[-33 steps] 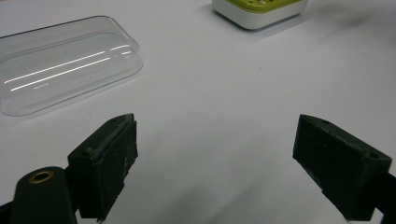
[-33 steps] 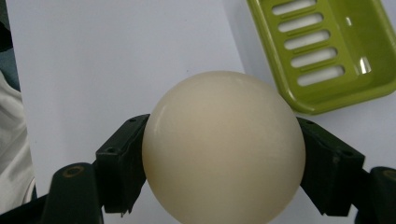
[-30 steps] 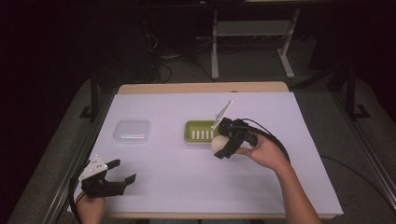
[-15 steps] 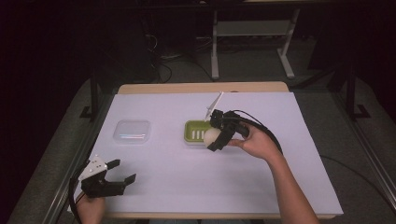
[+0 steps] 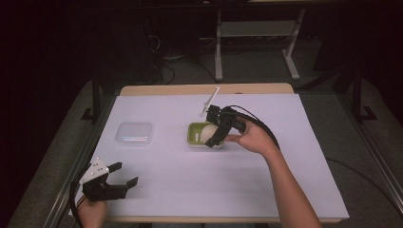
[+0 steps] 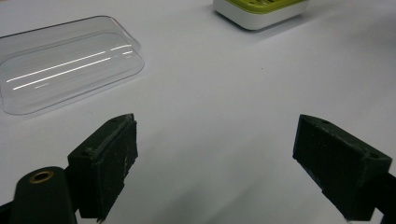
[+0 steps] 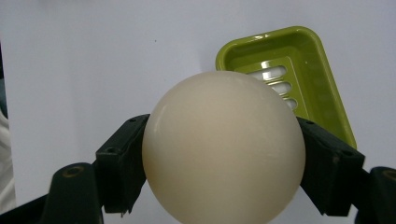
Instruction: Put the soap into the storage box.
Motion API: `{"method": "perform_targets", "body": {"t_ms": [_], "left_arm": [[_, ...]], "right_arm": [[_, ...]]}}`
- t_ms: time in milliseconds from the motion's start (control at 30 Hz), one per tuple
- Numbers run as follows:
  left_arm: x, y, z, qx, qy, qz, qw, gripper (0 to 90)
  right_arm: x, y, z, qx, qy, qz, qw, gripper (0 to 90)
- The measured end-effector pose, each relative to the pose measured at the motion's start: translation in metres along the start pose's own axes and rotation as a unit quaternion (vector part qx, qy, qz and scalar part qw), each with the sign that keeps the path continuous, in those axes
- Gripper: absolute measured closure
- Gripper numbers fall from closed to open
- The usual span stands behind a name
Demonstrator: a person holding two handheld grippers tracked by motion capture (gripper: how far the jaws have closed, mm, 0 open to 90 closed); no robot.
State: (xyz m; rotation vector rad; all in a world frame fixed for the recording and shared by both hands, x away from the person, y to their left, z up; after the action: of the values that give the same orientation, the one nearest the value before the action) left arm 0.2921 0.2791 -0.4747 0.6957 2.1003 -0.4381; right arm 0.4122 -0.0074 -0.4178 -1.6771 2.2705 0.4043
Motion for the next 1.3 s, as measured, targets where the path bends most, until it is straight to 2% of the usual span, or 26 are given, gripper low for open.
{"method": "perform_targets", "body": {"t_ms": [633,1300], "left_arm": [[0.001,0.000,-0.001,-0.001,0.001,-0.001,1.0000,13.0],[0.001,0.000,-0.001,0.000,-0.001,-0.003,1.0000,13.0]], "right_arm": [[-0.011,-0.023,0.026,-0.005,0.009,0.015,0.9998,24.2],[-0.012,-0.036,0.036,-0.007,0.014,0.031,0.9994,24.2]]}}
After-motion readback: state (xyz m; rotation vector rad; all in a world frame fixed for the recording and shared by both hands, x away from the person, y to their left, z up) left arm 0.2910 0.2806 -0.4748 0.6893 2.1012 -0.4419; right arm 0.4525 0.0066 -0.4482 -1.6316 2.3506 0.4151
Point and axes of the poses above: each handheld gripper's, and its own axes: z roughly forward along the jaws, x roughly out of its underside, y roughly to its left, the point moved 9 cm from there along z, roughly forward along the jaws, and after that the axes turned 3 degrees about y, right-handed, at the moved point
